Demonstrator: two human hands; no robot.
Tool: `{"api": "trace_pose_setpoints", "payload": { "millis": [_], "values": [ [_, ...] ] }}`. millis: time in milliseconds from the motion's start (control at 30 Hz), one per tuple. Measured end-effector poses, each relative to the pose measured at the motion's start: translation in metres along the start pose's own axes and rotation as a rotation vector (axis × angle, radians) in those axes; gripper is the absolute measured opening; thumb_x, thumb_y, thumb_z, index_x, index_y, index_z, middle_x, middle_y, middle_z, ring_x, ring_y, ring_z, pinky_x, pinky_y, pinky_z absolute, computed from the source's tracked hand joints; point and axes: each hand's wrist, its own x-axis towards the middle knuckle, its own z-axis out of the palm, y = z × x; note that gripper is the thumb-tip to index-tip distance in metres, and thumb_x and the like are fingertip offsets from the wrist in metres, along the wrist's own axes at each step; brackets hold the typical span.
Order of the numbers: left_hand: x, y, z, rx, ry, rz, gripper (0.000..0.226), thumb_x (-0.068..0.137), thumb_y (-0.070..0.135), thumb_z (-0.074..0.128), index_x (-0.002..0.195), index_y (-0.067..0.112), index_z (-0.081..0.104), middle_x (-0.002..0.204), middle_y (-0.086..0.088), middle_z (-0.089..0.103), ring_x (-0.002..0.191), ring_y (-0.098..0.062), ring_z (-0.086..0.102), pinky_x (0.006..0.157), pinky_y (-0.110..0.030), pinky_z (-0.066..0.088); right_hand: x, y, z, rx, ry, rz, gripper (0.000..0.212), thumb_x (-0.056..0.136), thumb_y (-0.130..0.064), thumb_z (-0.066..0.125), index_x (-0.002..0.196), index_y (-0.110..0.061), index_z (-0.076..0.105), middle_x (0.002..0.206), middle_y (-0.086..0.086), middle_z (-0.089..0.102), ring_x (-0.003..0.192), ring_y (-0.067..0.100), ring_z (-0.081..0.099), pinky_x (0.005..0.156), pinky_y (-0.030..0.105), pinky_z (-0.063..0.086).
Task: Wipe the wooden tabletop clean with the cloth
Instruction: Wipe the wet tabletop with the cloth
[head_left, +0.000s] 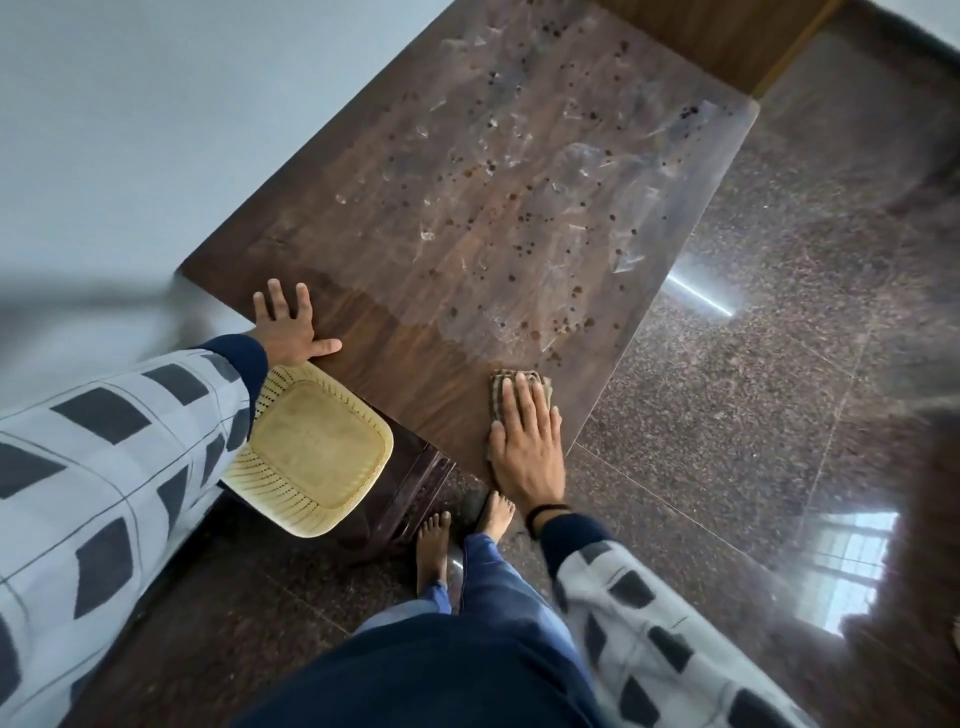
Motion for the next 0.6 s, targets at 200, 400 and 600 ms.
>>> {"api": "trace_pose_setpoints", "payload": {
  "millis": [200,400,600],
  "values": [
    [0.002,0.000,0.000,0.003,-0.003,-0.007,0.108,0.094,0.068,0.044,0.151,0.018,-0.032,0.156,-0.019,-0.038,0.146,-0.042,-0.027,0.119,-0.057,-0.002,-0.009,0.050,-0.010,-0.266,-0.144,-0.729,0.058,0.108,-0.039,0.031,0.162,-0.026,0.017,0.169,-0.004,0.011,0.157,0.020,0.008,0.128,0.045,0.011],
    [0.004,-0.002,0.002,-0.009,-0.013,-0.016,0.109,0.092,0.069,0.044,0.150,0.019,-0.033,0.155,-0.018,-0.040,0.146,-0.042,-0.028,0.119,-0.058,-0.003,-0.003,0.017,0.003,0.008,0.043,0.032,0.062,0.107,-0.033,0.038,0.163,-0.023,0.015,0.170,-0.003,0.006,0.157,0.016,-0.004,0.128,0.050,0.007],
    [0.002,0.001,-0.001,-0.003,-0.017,-0.016,0.108,0.093,0.068,0.044,0.151,0.019,-0.033,0.155,-0.017,-0.040,0.146,-0.042,-0.028,0.119,-0.059,0.001,0.002,0.063,-0.011,-0.259,-0.116,-0.613,0.060,0.107,-0.039,0.029,0.163,-0.024,0.013,0.170,-0.002,0.009,0.158,0.020,0.006,0.127,0.048,0.016]
  ]
}}
